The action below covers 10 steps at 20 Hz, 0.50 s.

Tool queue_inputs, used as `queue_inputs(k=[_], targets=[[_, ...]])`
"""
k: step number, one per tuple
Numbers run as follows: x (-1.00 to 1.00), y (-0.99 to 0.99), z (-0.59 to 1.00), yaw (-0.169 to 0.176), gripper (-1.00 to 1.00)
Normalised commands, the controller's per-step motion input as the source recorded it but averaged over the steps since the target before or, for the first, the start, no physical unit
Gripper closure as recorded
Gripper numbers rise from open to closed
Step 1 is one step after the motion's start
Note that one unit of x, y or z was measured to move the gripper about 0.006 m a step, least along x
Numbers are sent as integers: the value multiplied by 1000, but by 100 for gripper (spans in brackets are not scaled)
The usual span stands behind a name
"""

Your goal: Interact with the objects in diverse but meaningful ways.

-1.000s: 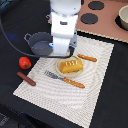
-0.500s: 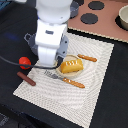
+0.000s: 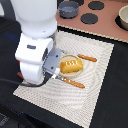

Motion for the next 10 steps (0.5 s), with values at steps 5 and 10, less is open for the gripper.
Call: queue_inputs(k=[5, 10], targets=[[523, -411, -13, -44, 100], [506, -334, -46, -36, 100]])
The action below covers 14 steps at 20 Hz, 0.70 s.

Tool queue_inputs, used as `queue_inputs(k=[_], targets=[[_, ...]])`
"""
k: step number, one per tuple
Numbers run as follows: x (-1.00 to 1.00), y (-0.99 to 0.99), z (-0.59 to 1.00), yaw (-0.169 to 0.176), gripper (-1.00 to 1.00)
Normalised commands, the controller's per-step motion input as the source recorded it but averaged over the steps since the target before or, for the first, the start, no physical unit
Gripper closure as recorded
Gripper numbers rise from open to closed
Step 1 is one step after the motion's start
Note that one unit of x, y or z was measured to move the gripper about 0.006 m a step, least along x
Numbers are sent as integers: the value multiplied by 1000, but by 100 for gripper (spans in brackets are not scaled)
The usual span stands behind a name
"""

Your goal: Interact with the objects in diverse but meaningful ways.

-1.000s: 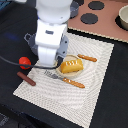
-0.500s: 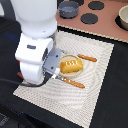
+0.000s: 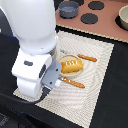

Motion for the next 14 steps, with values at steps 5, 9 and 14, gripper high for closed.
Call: queue_inputs(k=[5, 9, 14], targets=[[163, -225, -262, -3, 100], [1, -172, -371, 0, -100], [0, -137, -226, -2, -100]])
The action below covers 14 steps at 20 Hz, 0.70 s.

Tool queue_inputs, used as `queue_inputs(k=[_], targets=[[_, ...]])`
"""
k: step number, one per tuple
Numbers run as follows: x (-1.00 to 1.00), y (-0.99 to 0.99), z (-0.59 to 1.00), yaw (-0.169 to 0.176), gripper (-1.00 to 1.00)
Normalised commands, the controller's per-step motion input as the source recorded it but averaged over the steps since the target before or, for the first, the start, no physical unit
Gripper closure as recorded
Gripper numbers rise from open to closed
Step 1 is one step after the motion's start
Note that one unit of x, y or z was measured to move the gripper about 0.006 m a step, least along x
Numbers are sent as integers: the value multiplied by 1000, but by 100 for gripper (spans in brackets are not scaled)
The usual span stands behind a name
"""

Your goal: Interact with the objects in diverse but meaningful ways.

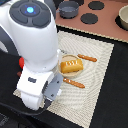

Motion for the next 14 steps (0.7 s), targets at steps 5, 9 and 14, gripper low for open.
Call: queue_inputs(k=[5, 9, 14], targets=[[61, -138, 694, -57, -100], [-315, 0, 979, -70, -100], [-817, 239, 385, -40, -100]])
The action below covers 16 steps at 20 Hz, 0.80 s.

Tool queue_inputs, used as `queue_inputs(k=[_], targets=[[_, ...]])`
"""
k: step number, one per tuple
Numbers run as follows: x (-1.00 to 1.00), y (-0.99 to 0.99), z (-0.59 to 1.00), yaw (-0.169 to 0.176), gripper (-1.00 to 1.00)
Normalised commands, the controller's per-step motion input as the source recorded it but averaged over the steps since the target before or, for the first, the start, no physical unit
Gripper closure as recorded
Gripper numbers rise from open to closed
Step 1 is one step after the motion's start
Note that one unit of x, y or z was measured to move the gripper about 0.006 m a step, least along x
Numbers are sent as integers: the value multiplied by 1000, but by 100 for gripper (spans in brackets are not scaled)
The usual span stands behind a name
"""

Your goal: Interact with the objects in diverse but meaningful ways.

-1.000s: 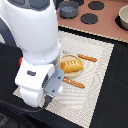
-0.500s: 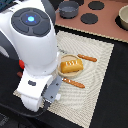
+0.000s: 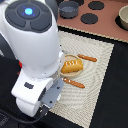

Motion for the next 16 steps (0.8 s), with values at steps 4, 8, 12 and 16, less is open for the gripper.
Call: queue_inputs(k=[4, 8, 12, 16], targets=[[-945, 396, -18, -10, -100], [-999, 421, -134, -2, -100], [-1000, 339, -266, 0, -100], [-1000, 121, -353, 0, -100]])
